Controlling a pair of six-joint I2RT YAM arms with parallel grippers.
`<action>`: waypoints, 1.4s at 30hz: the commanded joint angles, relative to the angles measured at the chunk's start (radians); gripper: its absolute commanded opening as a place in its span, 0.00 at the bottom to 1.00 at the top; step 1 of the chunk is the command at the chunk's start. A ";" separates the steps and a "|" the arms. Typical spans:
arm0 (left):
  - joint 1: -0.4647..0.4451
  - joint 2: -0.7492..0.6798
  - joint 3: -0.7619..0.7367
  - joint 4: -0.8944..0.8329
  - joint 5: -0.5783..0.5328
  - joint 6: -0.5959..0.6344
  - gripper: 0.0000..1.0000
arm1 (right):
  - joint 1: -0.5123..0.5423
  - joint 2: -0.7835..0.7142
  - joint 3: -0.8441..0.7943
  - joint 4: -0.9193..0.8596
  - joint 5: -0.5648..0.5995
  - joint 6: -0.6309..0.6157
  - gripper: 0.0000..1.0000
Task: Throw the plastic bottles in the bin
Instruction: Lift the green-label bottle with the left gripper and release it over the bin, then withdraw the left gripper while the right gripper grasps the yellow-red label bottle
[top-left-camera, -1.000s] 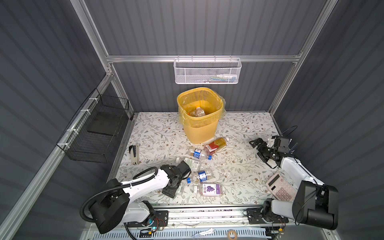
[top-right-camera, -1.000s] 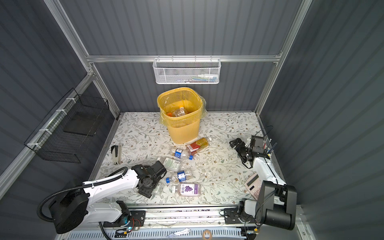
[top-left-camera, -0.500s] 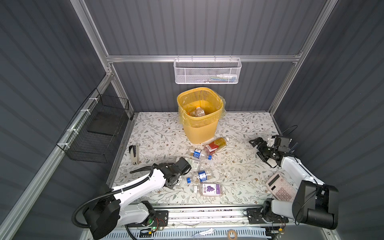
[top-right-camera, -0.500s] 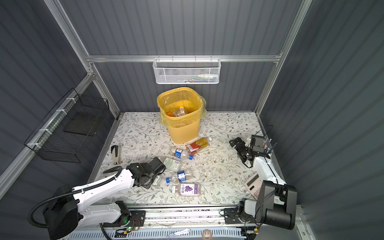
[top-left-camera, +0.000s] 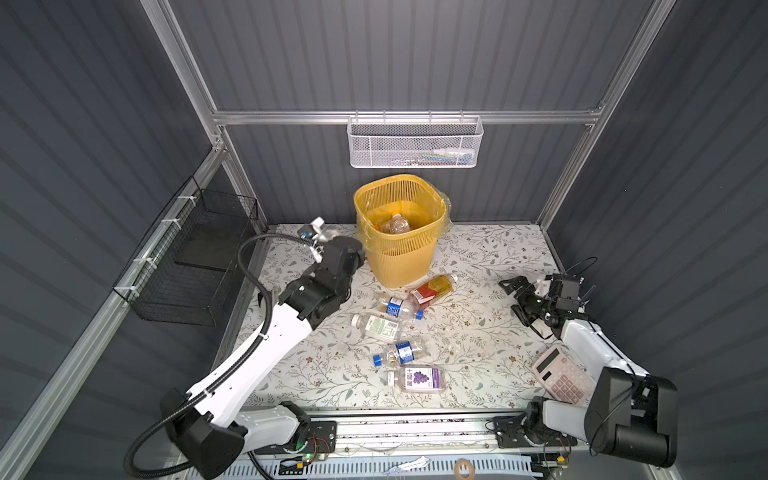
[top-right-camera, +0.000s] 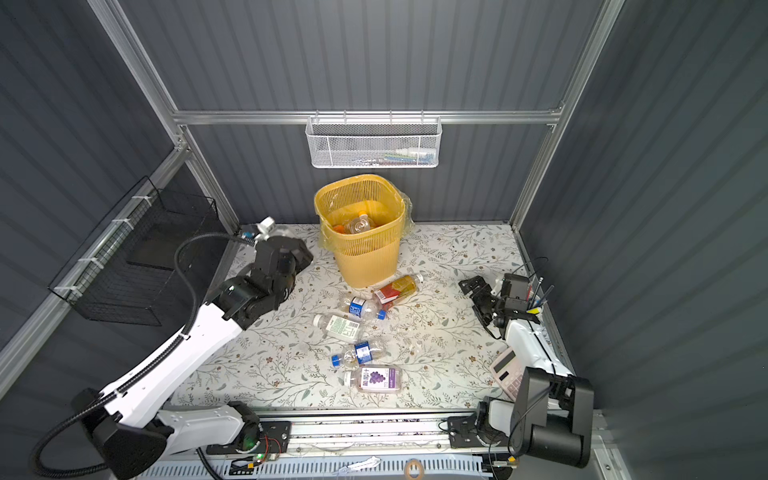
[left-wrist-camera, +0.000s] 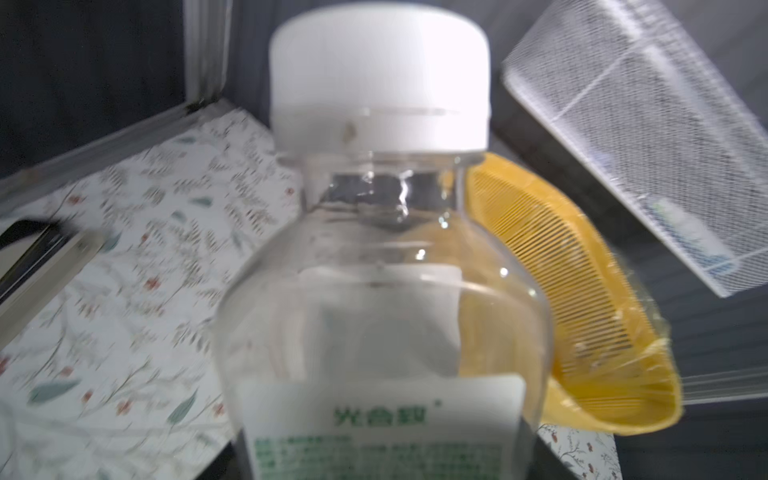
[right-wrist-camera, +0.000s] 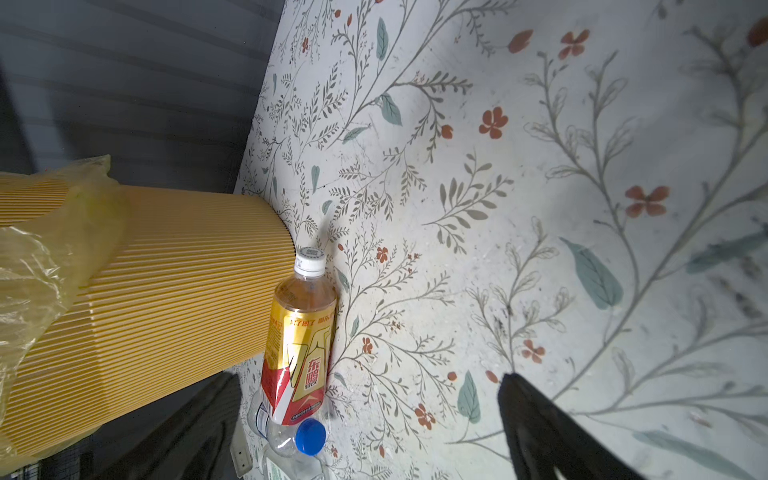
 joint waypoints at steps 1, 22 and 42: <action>0.028 0.107 0.144 0.233 0.134 0.324 0.51 | -0.003 -0.041 -0.020 0.026 -0.016 0.036 0.98; 0.061 0.325 0.542 -0.019 0.464 0.425 1.00 | 0.070 -0.247 0.011 -0.160 0.117 0.017 0.97; 0.188 -0.084 -0.133 -0.001 0.305 0.370 1.00 | 0.425 -0.041 0.081 -0.107 0.397 0.270 0.99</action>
